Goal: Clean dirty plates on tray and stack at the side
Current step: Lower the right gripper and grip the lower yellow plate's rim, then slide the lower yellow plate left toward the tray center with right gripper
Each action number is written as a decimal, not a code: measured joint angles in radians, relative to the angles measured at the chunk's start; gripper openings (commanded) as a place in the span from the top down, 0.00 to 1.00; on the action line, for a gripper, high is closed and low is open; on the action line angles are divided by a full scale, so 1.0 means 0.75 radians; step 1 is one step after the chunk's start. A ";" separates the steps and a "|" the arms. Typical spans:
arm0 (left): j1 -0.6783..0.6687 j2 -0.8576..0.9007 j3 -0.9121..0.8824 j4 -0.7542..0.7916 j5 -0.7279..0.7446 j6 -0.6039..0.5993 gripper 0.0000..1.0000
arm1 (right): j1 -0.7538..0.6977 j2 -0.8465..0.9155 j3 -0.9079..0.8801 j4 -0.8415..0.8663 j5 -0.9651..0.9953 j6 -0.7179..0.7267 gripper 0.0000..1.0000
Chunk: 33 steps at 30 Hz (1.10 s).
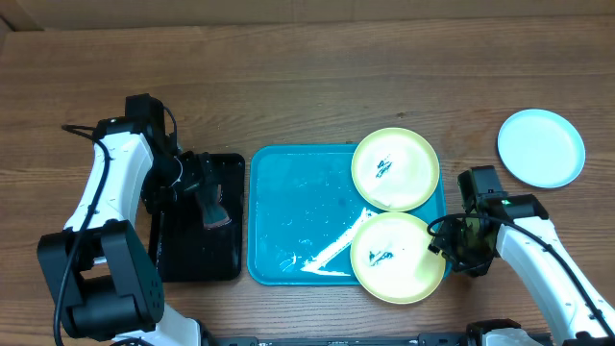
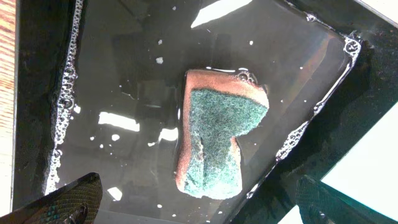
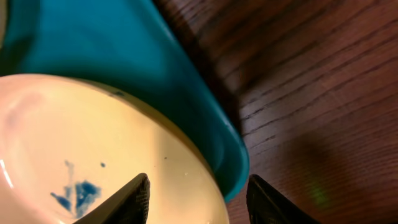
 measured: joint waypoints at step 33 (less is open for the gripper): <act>-0.004 0.000 0.000 0.007 0.000 0.001 0.00 | 0.003 0.045 -0.156 0.150 -0.244 -0.039 0.96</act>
